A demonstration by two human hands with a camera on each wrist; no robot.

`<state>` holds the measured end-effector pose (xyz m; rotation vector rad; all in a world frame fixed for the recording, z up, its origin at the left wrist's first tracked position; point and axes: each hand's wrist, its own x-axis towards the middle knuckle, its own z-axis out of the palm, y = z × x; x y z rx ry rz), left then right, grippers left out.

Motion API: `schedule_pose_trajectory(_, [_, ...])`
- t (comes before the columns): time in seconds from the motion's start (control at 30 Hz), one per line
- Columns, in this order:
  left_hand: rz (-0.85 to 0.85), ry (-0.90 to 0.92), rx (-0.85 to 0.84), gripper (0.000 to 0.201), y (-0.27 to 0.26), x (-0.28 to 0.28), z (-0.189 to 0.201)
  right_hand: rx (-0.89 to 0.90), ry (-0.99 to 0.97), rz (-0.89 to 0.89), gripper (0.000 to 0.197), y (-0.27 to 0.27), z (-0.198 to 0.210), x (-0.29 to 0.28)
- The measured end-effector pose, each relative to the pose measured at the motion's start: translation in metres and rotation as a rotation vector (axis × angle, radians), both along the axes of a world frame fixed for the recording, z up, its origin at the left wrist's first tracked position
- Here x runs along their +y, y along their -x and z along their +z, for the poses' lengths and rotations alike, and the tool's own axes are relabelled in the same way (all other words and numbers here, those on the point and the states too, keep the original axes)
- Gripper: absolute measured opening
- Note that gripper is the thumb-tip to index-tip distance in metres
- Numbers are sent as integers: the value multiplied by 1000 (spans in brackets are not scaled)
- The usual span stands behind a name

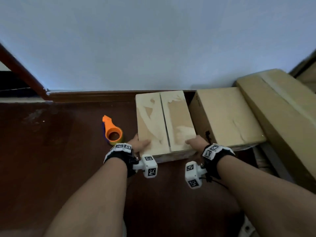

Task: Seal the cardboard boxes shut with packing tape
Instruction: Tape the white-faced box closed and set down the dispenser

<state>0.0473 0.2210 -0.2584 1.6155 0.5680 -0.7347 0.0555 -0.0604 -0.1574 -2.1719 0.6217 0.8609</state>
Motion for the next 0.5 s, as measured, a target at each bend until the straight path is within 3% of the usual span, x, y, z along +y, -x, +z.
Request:
schedule_pose_trajectory(0.1, [54, 12, 6, 119, 13, -10, 37, -136, -14, 4, 54, 1, 11, -9])
schedule_pose_trajectory(0.17, [82, 3, -55, 103, 18, -24, 81, -227, -29, 10, 52, 4, 37, -16])
schedule_pose_trajectory(0.23, [109, -11, -127, 106, 17, -32, 118, -344, -62, -14, 45, 4, 66, -19])
schedule_pose_trajectory(0.37, [106, 86, -216, 74, 20, -79, 208, -671, -106, -166, 46, 16, 122, -52])
schedule_pose_trajectory(0.5, [-32, 138, -295, 64, 15, -147, 269, -891, -78, -375, 54, 27, 159, -107])
